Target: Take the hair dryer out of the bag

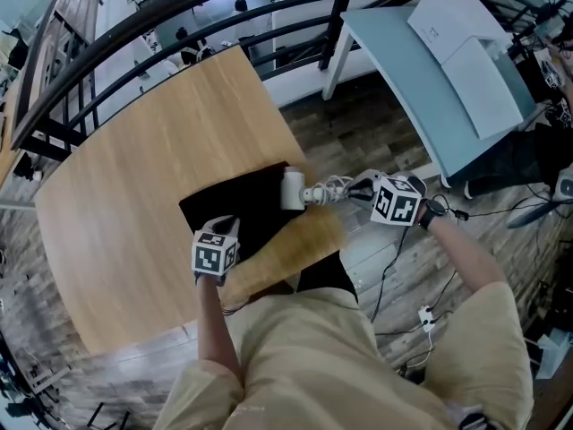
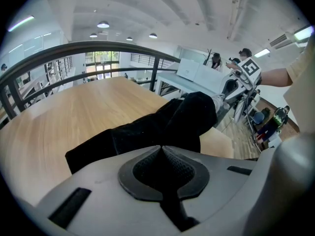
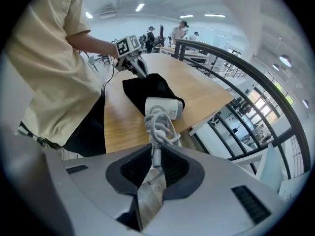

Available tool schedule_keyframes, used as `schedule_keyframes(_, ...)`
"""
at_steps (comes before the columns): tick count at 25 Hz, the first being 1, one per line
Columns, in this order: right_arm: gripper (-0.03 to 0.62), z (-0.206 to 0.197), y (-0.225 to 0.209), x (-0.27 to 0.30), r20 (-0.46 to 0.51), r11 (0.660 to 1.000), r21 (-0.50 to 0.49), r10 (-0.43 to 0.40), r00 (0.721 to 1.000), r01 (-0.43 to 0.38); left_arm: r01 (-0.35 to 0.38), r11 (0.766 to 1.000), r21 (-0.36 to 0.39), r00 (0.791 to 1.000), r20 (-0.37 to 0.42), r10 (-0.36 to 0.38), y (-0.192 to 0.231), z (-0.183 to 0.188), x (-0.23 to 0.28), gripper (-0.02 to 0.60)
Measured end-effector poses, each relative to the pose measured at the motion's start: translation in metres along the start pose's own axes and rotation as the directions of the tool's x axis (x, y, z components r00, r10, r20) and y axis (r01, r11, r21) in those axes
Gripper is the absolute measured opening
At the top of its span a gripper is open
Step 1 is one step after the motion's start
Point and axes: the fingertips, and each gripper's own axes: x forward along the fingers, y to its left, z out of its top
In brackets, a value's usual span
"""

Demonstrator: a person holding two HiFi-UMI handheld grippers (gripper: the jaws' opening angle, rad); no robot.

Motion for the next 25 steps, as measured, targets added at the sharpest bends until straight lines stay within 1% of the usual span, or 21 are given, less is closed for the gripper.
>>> schedule_keyframes(3,0.058,-0.004,0.009,0.003,0.024,0.996,0.081,-0.035,0.999,0.033,0.000,1.000,0.001,1.000,0.000,0.000,0.002,-0.001,0.000,0.017)
schedule_keyframes(6,0.058,-0.007,0.022,0.011,0.043,0.979,0.196,-0.067,0.997,0.057,-0.001,1.000,0.003,1.000,-0.003,0.001,0.001,-0.003,0.002,0.017)
schedule_keyframes(10,0.058,-0.010,0.043,0.025,0.083,0.923,0.381,-0.095,0.992,0.057,-0.001,1.000,0.003,1.000,-0.002,0.001,-0.001,-0.002,0.003,0.017)
schedule_keyframes(14,0.058,-0.011,0.060,0.033,0.115,0.856,0.511,-0.154,0.981,0.075,0.004,1.000,-0.006,1.000,0.005,-0.004,-0.003,-0.002,-0.002,0.017)
schedule_keyframes(17,0.058,-0.005,0.069,0.039,0.124,0.793,0.602,-0.204,0.971,0.090,0.000,1.000,-0.006,1.000,0.009,0.000,-0.001,-0.004,-0.004,0.017)
schedule_keyframes(19,0.058,-0.002,0.074,0.046,0.121,0.743,0.661,-0.239,0.963,0.102,-0.007,1.000,-0.004,1.000,0.007,0.007,0.001,-0.006,-0.005,0.017)
schedule_keyframes(21,0.058,0.002,0.080,0.052,0.114,0.683,0.722,-0.274,0.955,0.110,-0.012,1.000,-0.011,1.000,0.009,0.012,0.002,-0.008,-0.006,0.017)
schedule_keyframes(25,0.058,0.014,0.092,0.063,0.094,0.546,0.829,-0.350,0.932,0.121,-0.018,0.999,-0.047,0.999,0.030,0.020,0.005,-0.013,-0.010,0.017)
